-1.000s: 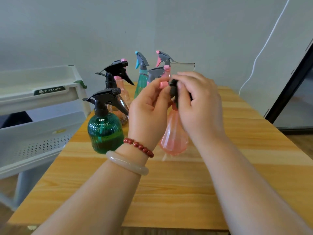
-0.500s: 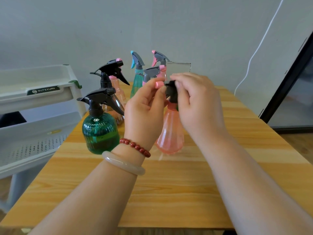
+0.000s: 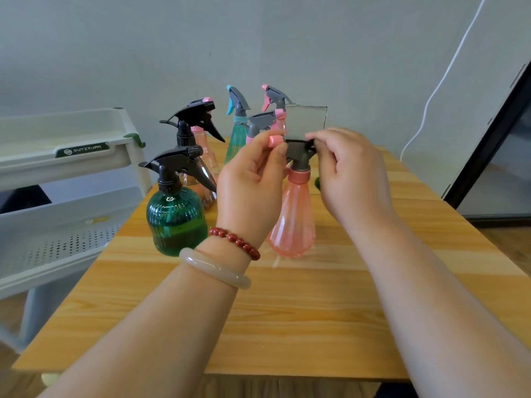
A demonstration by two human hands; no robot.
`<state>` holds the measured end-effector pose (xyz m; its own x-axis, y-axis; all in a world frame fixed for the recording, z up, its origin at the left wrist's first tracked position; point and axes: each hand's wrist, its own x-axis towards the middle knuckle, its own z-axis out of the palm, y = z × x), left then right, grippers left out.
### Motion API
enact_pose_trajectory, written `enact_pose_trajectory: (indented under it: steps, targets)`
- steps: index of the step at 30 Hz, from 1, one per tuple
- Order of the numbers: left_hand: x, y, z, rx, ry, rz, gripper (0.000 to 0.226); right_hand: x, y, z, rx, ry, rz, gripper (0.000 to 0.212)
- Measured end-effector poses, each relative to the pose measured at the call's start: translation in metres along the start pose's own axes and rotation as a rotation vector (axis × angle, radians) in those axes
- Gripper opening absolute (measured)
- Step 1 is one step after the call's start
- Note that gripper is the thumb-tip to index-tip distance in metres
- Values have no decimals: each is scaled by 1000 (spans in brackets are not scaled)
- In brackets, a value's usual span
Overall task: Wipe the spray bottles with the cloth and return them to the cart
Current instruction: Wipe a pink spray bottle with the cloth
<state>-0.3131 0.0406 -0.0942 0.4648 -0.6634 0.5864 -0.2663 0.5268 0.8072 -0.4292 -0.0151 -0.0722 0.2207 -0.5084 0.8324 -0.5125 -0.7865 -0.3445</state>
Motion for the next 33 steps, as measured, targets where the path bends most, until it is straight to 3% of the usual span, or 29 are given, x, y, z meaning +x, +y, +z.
enact_pose_trajectory:
  steps: [2,6,10,15,20,24,28,33]
  targets:
    - [2,-3,0,43,4,38,17,1,-1,0,-8,10,20,26]
    - [0,-7,-1,60,10,99,20,-2,-18,-1,-8,-24,-160,27]
    - [2,-7,1,42,14,63,16,4,0,0,1,-29,22,27]
    - [1,-8,-1,31,11,54,21,-7,-10,-4,-15,-38,-115,29]
    - [2,-7,3,36,11,58,21,0,-2,-4,13,-7,2,28]
    - [0,-8,2,59,15,93,21,-4,-13,0,38,-5,-154,29]
    - [1,-8,3,55,25,68,22,-3,3,2,45,44,0,26]
    - [0,-9,2,55,14,72,21,-8,-3,2,16,12,-197,27]
